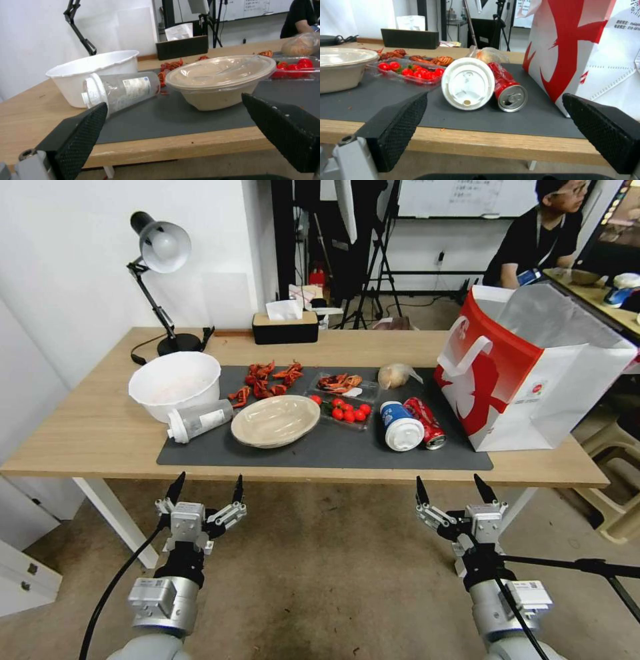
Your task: Pick up the trash from the table and place it into the takeout bag.
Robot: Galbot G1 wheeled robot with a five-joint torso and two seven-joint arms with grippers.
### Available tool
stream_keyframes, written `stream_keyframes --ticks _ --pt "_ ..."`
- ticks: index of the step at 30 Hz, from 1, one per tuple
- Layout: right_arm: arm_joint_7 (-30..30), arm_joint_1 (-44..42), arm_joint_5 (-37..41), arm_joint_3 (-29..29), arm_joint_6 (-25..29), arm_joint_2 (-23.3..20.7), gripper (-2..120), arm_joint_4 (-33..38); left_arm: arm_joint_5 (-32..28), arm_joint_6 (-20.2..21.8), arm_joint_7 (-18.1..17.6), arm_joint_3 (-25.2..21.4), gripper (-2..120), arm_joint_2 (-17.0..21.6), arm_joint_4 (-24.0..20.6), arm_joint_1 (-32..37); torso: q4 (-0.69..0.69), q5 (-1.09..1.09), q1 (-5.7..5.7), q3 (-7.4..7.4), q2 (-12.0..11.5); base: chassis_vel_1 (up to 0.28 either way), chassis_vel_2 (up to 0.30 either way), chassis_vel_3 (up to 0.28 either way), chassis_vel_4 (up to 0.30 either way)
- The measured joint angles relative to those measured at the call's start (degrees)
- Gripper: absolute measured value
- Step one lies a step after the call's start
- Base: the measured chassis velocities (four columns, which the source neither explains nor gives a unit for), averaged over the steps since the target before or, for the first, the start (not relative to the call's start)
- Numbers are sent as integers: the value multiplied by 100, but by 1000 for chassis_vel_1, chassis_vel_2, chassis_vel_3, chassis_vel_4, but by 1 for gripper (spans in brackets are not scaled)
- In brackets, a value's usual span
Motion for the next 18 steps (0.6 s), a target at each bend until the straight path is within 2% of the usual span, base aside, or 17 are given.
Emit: stream_keyframes --ticks 18 --pt "-28 -2 3 14 -15 0 100 2 -27 11 -3 8 100 0 -9 -3 0 0 0 0 0 0 0 0 0"
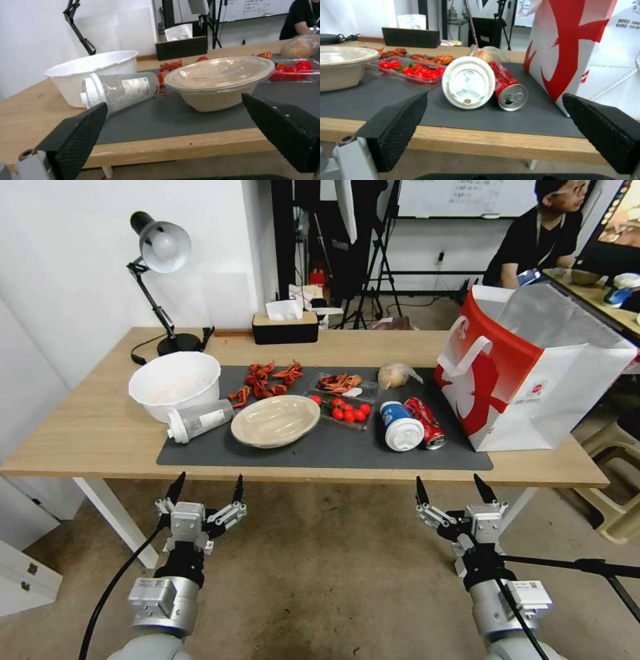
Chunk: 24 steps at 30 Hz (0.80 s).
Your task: Pick up the trash from the table and place it into the takeout bag.
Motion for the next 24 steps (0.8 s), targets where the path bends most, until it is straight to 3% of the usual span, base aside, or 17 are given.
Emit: stream_keyframes --ticks 3,9,24 --pt "-40 -5 14 22 -31 -1 100 9 -35 23 -9 13 100 -1 -11 -4 0 0 0 0 0 0 0 0 0" --pt "-1304 -125 504 892 -1058 -30 100 275 -1404 913 -441 547 100 -41 -601 -175 -2 2 0 0 0 0 0 0 0" --pt "-1362 42 508 945 -1042 -53 100 77 -1421 972 -379 577 100 -18 -501 -117 0 0 0 0 0 0 0 0 0"
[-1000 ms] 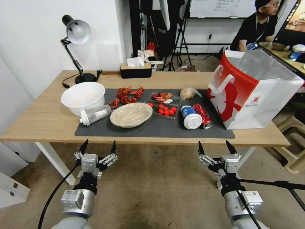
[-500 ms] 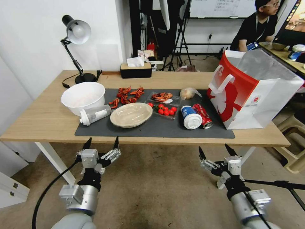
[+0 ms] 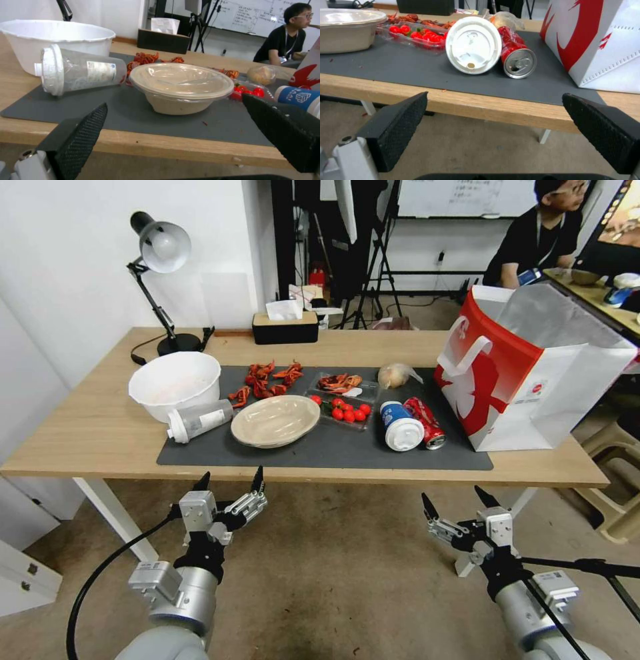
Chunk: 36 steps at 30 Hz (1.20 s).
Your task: Pick up the trash from the table and place it into the takeout bag.
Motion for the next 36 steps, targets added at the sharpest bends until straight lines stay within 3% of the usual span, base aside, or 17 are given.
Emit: stream_keyframes --ticks 13,26,36 --pt "-9 172 110 -40 197 -107 100 -134 19 -42 14 -23 100 -17 116 -57 -1 0 0 0 0 0 0 0 0" --pt "234 1369 1087 -51 359 -901 100 -640 -65 -27 16 58 100 219 282 -200 -1 0 0 0 0 0 0 0 0" --pt "835 2249 1469 -322 98 -1547 100 -1410 -116 -18 7 52 100 295 347 -239 0 0 0 1 0 0 0 0 0"
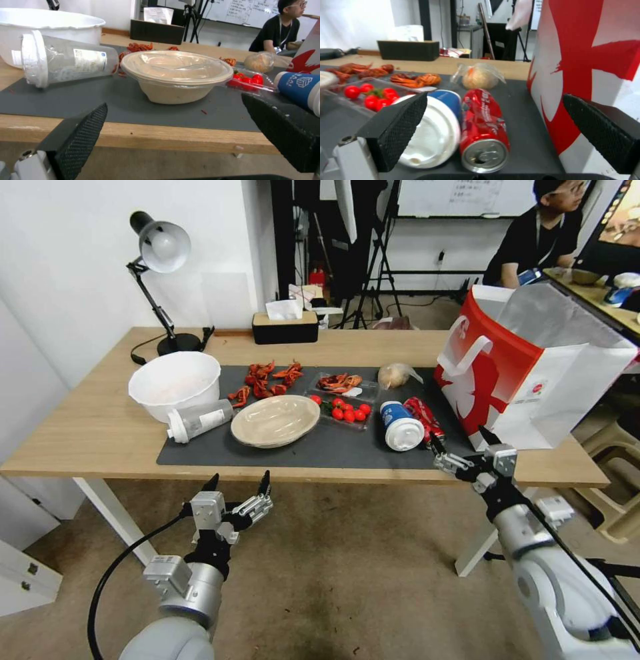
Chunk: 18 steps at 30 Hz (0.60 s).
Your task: Pick up the trash from the table and place it into the takeout bag.
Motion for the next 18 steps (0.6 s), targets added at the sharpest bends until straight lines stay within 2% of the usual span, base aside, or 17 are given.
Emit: stream_keyframes --ticks 4,7,11,18 --pt "109 140 33 -68 -48 -95 100 -106 0 -3 -3 -20 100 -2 -12 13 2 0 0 0 0 0 0 0 0" --pt "219 265 66 -122 -131 -150 100 -176 0 -8 -4 -37 100 -4 -13 17 -4 0 0 0 0 0 0 0 0" --pt "358 409 94 -168 -247 -193 100 -228 4 -15 -6 -48 100 -12 -7 19 1 -1 0 -1 0 0 0 0 0" --pt "663 708 168 -334 -687 -246 100 -428 24 -38 -32 -37 100 -40 66 10 0 0 0 0 0 0 0 0 0"
